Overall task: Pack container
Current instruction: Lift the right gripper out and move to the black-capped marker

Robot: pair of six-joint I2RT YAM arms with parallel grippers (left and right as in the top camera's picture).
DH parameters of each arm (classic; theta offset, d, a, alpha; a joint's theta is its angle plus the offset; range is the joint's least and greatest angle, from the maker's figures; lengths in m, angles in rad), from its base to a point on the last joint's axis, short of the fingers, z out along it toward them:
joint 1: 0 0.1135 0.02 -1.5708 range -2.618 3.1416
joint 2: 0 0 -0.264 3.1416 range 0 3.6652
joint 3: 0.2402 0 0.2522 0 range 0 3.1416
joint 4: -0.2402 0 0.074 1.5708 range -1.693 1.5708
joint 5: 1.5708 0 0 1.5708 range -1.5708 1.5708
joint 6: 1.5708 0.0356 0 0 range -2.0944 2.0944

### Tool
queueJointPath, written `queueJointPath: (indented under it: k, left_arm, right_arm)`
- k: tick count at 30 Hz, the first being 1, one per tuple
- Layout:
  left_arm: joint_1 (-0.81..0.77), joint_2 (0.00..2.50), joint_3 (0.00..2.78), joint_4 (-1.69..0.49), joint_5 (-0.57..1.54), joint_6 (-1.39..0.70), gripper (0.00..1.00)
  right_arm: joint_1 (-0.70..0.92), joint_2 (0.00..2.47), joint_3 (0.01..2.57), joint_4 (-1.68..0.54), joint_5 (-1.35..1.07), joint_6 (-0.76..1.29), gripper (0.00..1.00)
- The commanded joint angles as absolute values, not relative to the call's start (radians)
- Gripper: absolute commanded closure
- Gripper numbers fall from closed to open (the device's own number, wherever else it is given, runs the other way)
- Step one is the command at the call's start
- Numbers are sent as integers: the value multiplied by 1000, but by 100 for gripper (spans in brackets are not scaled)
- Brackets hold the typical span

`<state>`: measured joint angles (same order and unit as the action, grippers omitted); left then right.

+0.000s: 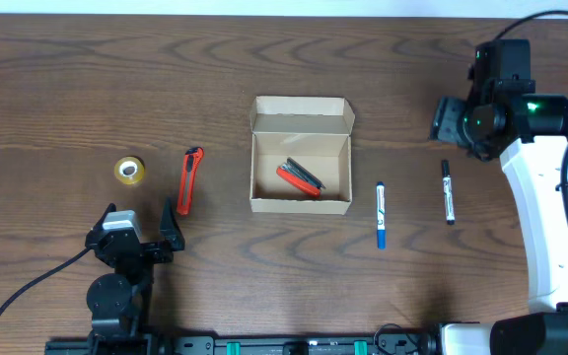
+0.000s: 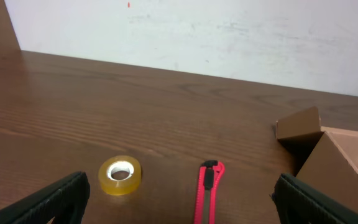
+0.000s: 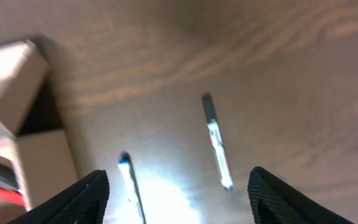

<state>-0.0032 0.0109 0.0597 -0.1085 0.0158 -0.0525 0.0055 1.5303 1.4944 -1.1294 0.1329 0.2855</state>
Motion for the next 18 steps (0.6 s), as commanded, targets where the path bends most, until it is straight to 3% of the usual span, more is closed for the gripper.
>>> queueJointPath:
  k: [1, 8, 11, 18]
  left_arm:
    - [-7, 4, 31, -131, 19, -60, 5]
    - [-7, 5, 31, -131, 19, -60, 5]
    - [-7, 5, 31, -131, 19, -60, 5]
    - [-7, 5, 31, -131, 19, -60, 5]
  right_arm:
    - [-1, 1502, 1454, -1145, 163, 271, 29]
    - [-30, 1399, 1182, -1001, 54, 109, 29]
    - [-84, 1393, 1098, -971, -1, -72, 27]
    - [-271, 1417, 958, -850, -135, -180, 27]
